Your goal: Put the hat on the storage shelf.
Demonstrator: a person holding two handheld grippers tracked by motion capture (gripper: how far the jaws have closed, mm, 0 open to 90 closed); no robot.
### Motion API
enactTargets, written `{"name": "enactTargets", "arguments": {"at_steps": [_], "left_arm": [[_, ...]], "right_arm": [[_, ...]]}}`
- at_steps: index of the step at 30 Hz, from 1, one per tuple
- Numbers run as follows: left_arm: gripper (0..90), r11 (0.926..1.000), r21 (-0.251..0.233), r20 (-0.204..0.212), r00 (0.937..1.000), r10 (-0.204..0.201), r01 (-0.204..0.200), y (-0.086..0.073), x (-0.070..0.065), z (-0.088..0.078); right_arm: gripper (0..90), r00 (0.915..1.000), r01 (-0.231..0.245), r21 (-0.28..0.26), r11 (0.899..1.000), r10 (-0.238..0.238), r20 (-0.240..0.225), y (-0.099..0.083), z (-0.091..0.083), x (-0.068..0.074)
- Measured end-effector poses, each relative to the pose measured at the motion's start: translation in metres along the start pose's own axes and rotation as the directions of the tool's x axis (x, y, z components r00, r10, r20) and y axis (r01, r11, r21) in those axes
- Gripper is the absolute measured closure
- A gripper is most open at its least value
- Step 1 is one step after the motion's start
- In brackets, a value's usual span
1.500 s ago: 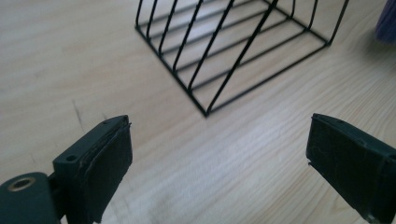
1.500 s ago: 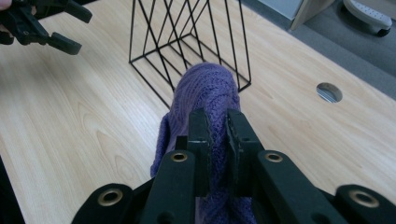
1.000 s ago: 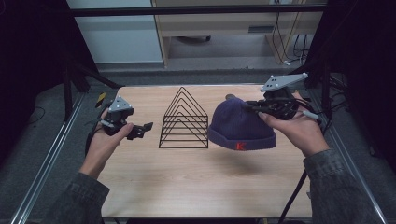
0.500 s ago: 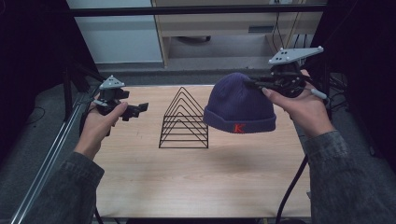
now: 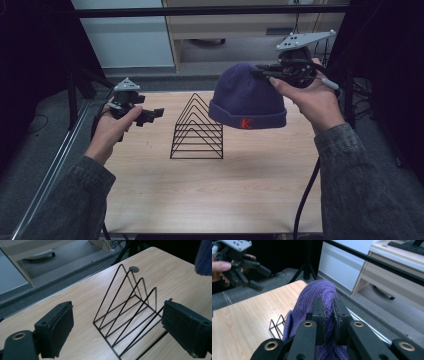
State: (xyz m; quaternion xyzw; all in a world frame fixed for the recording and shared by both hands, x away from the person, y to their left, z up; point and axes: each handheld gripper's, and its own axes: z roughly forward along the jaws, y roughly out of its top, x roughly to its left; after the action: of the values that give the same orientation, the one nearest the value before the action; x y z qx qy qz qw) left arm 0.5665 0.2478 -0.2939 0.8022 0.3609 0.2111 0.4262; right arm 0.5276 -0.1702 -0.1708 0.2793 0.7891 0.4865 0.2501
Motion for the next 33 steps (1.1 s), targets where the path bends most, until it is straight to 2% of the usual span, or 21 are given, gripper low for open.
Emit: {"name": "enactTargets", "arguments": {"at_steps": [3,4,5,6,8,13,18,22,28,30,33], "left_arm": [[9.2,0.999,-0.045,0.025,0.9997,0.0,0.001,0.002,-0.01,-0.002],[8.5,0.9987,-0.051,0.038,0.9992,0.011,-0.009,0.002,-0.013,-0.004],[8.1,0.9987,-0.051,0.038,0.9992,0.011,-0.009,0.002,-0.013,-0.004],[7.6,0.9981,-0.055,0.047,0.9985,0.029,-0.027,0.003,-0.019,-0.005],[7.5,0.9978,-0.06,0.052,0.9981,0.032,-0.029,0.003,-0.024,-0.007],[6.9,0.9961,-0.079,0.061,0.9971,0.045,-0.04,0.003,-0.034,-0.016],[6.6,0.9941,-0.1,0.074,0.9959,0.051,-0.044,0.002,-0.038,-0.026],[6.4,0.9911,-0.12,0.117,0.9906,0.071,-0.057,0.001,-0.047,-0.032],[5.1,0.9908,-0.108,0.145,0.9847,0.096,-0.081,-0.001,-0.054,-0.027],[4.3,0.9913,-0.084,0.156,0.9812,0.114,-0.101,-0.003,-0.057,-0.022],[4.2,0.9921,-0.081,0.17,0.9795,0.109,-0.096,-0.004,-0.059,-0.02]], "right_arm": [[81.9,0.9999,0.013,-0.011,1.0,-0.013,0.001,0.007,0.0,0.007],[81.9,0.9999,0.013,-0.013,1.0,-0.013,-0.001,0.009,0.0,0.009],[81.9,0.9999,0.016,-0.017,1.0,-0.016,-0.002,0.01,0.001,0.012],[81.9,0.9998,0.018,-0.017,1.0,-0.018,-0.003,0.012,0.001,0.014],[81.9,0.9998,0.019,-0.037,0.999,-0.019,-0.009,0.014,0.001,0.019],[81.9,0.9993,0.031,-0.043,0.999,-0.032,-0.019,0.016,0.006,0.031],[81.9,0.999,0.028,-0.048,0.998,-0.029,-0.033,0.015,0.013,0.04],[81.9,0.9979,0.039,-0.049,0.998,-0.042,-0.049,0.016,0.02,0.05],[81.8,0.9964,0.041,-0.05,0.998,-0.044,-0.072,0.017,0.036,0.062],[81.8,0.9959,0.036,-0.052,0.998,-0.041,-0.081,0.019,0.04,0.065],[81.8,0.9946,0.037,-0.057,0.998,-0.043,-0.095,0.022,0.044,0.071]]}}
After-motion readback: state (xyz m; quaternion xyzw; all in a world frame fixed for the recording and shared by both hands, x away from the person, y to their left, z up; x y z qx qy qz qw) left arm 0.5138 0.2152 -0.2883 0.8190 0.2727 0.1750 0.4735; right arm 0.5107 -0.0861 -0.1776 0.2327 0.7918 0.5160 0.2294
